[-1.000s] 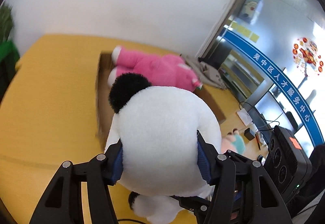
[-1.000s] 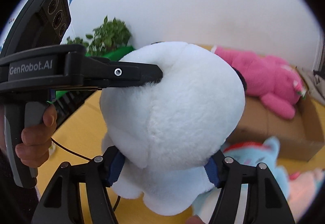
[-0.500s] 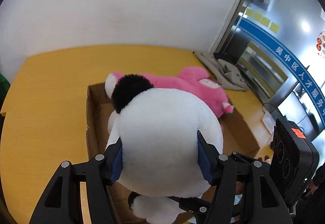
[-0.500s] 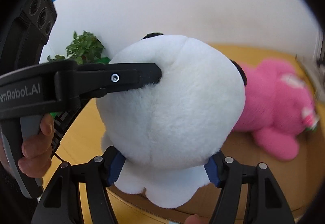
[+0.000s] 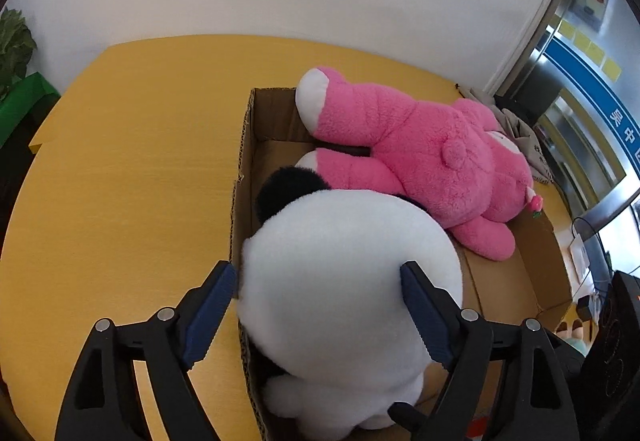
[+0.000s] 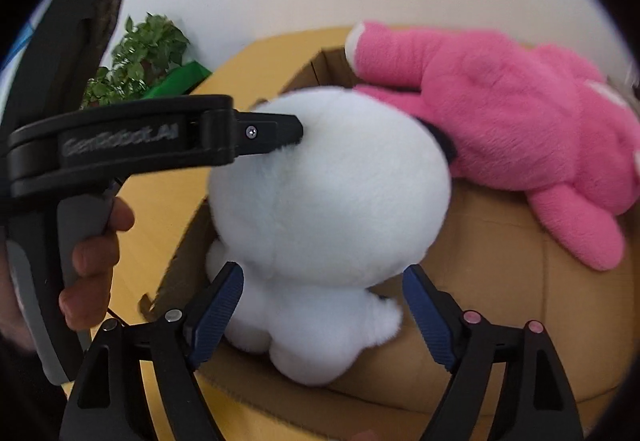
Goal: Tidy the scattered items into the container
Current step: 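Carry the white panda into the box beside the pink bear and open both grippers, then move both grippers back over the blue cat on the table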
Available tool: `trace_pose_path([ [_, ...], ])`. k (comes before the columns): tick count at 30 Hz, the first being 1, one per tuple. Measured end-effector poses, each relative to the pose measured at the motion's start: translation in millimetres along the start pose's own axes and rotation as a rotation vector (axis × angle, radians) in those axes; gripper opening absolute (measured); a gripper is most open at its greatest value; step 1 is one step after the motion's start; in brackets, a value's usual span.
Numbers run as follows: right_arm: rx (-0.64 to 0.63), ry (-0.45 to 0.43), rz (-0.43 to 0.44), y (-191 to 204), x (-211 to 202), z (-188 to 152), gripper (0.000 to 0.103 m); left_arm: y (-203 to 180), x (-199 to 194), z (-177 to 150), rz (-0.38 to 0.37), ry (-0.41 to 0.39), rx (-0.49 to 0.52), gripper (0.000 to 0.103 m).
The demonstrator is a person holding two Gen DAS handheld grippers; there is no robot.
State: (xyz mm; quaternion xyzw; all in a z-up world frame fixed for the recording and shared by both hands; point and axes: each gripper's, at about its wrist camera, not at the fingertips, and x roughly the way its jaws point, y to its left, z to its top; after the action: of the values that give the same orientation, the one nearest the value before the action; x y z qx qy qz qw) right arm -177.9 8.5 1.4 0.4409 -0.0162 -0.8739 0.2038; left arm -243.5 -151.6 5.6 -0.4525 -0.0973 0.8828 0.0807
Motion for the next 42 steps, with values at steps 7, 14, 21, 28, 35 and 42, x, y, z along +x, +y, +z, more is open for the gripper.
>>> trace_pose_path([
  [7,0.053,-0.189,-0.153,-15,-97,-38,0.103,-49,-100,-66,0.125,-0.198,0.077,0.103],
  [14,0.056,-0.178,-0.299,-36,-130,-54,0.103,-93,-134,-140,0.043,-0.225,0.074,0.103],
  [21,0.069,-0.189,-0.347,-57,-158,-76,0.103,-115,-130,-172,-0.028,-0.184,0.002,0.103],
  [28,0.06,-0.207,-0.358,-60,-173,-82,0.103,-131,-138,-179,-0.013,-0.19,0.03,0.103],
  [35,0.057,-0.201,-0.353,-64,-169,-84,0.103,-136,-136,-181,0.008,-0.185,0.044,0.103],
  [42,0.054,-0.194,-0.357,-66,-169,-86,0.103,-135,-132,-182,-0.003,-0.17,0.04,0.103],
])
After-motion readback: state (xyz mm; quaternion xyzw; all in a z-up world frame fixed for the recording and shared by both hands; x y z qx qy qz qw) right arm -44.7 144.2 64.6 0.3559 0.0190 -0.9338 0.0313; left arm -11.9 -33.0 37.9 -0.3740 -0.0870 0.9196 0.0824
